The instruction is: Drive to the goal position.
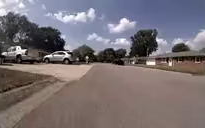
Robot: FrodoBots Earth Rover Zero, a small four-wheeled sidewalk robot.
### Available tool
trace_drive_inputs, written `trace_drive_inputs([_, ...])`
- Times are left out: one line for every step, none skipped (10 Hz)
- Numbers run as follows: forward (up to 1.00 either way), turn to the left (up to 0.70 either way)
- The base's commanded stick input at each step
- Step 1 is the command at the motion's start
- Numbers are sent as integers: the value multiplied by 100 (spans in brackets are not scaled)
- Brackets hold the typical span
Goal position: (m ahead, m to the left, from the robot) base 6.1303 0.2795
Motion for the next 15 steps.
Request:
trace_drive_inputs([100, 0])
trace_drive_inputs([100, 0])
trace_drive_inputs([100, 0])
trace_drive_inputs([100, 0])
trace_drive_inputs([100, 0])
trace_drive_inputs([100, 0])
trace_drive_inputs([100, 0])
trace_drive_inputs([100, 0])
trace_drive_inputs([100, 5])
trace_drive_inputs([100, 35])
trace_drive_inputs([100, 2])
trace_drive_inputs([100, 1])
trace_drive_inputs([100, 0])
trace_drive_inputs([100, 0])
trace_drive_inputs([100, 0])
